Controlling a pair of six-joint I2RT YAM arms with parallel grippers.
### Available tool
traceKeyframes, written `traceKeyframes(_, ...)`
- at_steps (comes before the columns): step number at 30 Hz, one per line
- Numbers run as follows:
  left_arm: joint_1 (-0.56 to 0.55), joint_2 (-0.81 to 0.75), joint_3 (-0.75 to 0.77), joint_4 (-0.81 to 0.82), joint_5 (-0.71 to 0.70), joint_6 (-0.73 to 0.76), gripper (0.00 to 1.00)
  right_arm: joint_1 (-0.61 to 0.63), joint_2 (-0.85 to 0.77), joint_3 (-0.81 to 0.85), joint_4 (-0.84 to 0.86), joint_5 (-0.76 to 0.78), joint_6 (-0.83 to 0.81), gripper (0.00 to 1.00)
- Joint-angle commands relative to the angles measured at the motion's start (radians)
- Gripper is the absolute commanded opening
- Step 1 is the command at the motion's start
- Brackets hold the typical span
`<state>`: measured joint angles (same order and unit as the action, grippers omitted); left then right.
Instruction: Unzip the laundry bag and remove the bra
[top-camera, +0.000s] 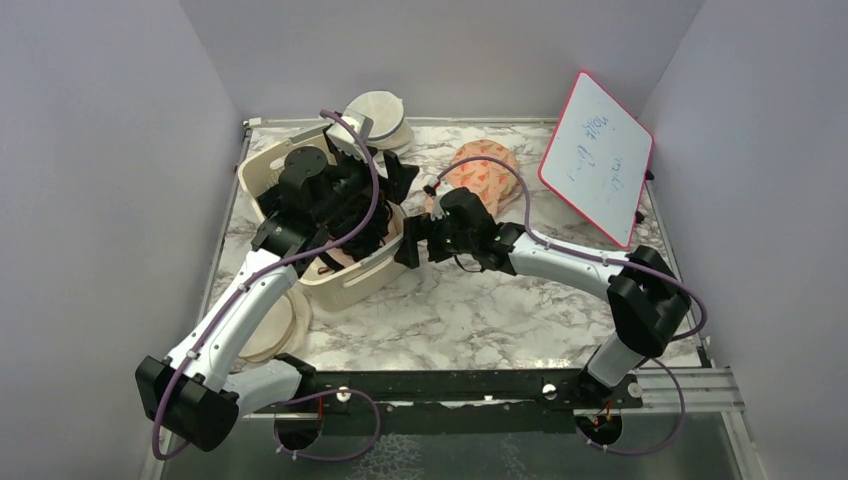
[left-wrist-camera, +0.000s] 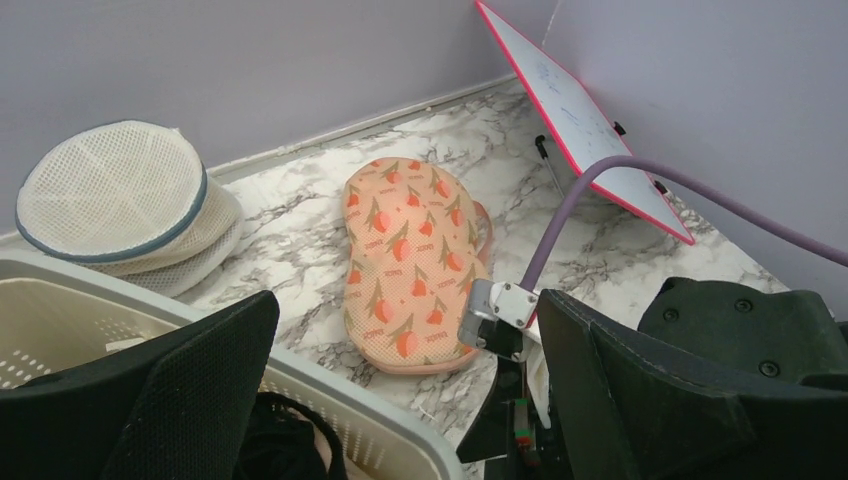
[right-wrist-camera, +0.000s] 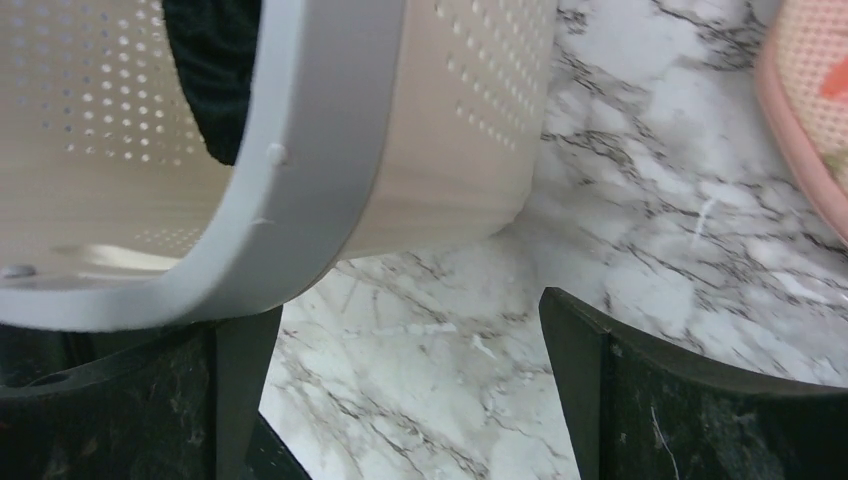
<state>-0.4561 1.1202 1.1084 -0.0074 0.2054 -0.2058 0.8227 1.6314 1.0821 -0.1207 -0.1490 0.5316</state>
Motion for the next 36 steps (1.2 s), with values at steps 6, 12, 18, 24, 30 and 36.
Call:
traceKeyframes(6, -0.006, -0.03, -0.008, 0.04, -0.03, 0.017, 0.99, -0.005, -0.068, -0.003, 0.003, 0.206, -0.021, 1.0)
traceKeyframes(12, -0.006, -0.033, -0.006, 0.04, -0.024, 0.014, 0.99, -0.123, -0.048, 0.0, 0.003, 0.185, -0.083, 1.0)
traceKeyframes(18, -0.006, -0.024, -0.008, 0.04, -0.029, 0.016, 0.99, -0.23, 0.098, 0.124, -0.019, 0.112, -0.115, 0.93)
traceKeyframes(24, -0.005, -0.016, -0.008, 0.04, -0.02, 0.013, 0.99, -0.249, 0.284, 0.302, -0.12, 0.095, -0.135, 0.82)
traceKeyframes(30, -0.006, -0.016, -0.007, 0.039, -0.017, 0.011, 0.99, -0.249, 0.287, 0.216, -0.106, 0.028, -0.109, 0.77)
traceKeyframes(36, -0.006, -0.015, -0.006, 0.041, -0.008, 0.004, 0.99, -0.249, 0.17, 0.016, -0.052, 0.004, -0.103, 0.78)
